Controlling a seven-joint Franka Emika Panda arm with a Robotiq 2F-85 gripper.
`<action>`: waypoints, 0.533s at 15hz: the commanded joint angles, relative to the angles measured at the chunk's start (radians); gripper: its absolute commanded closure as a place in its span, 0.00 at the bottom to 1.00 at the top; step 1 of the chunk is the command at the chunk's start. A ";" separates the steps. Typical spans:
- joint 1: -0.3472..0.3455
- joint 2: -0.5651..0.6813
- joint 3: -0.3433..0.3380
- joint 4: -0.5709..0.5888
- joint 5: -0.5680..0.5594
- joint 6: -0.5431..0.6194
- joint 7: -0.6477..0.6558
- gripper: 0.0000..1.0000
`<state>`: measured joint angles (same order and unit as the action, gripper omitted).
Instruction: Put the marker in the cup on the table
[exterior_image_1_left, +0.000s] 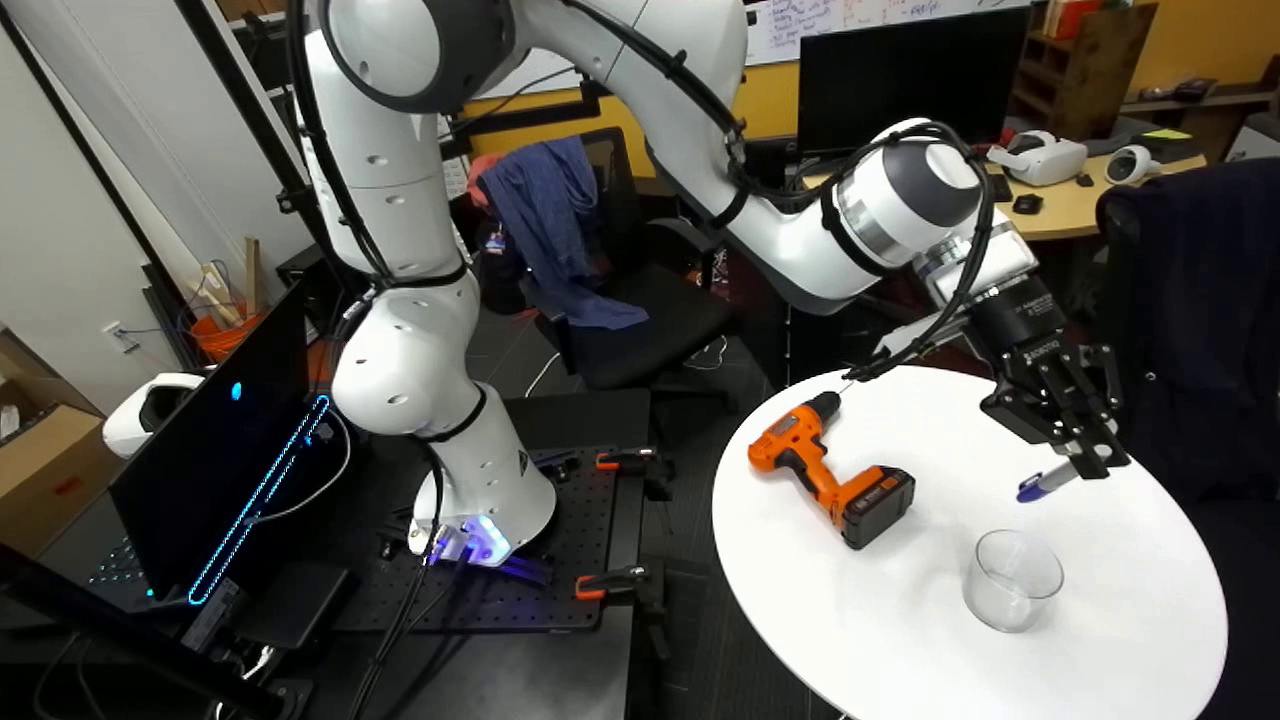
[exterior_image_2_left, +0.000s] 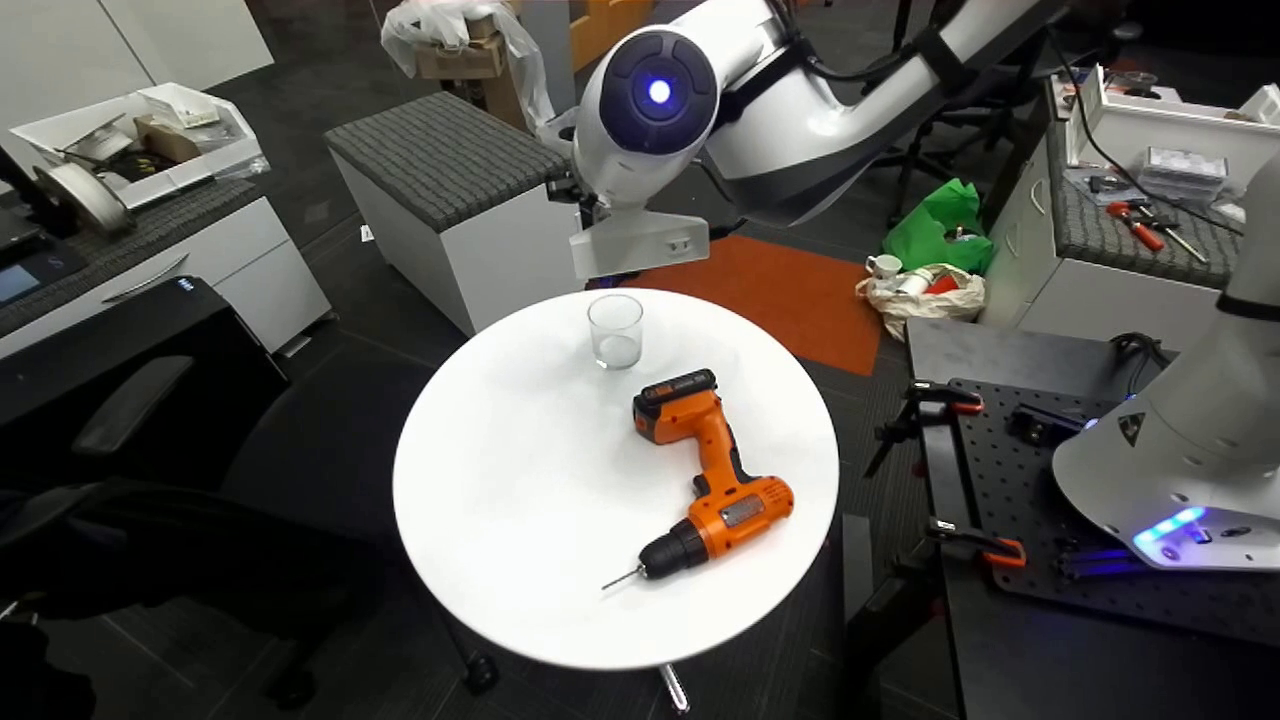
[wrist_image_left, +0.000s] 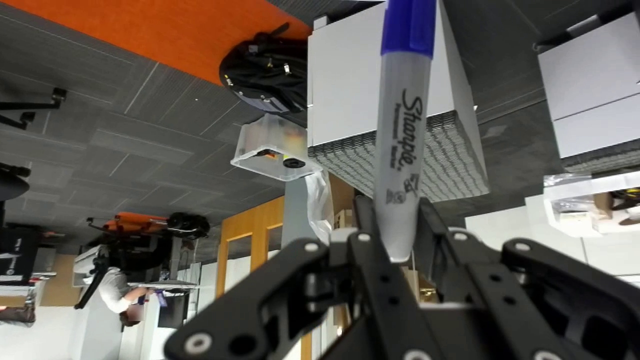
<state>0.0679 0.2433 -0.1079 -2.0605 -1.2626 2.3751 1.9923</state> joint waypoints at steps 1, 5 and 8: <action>-0.021 -0.046 0.053 -0.052 -0.019 0.088 -0.010 0.94; -0.009 -0.022 0.097 -0.062 -0.011 0.177 -0.027 0.94; 0.001 0.006 0.127 -0.066 -0.008 0.220 -0.056 0.94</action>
<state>0.0679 0.2379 -0.0014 -2.1151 -1.2648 2.5452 1.9789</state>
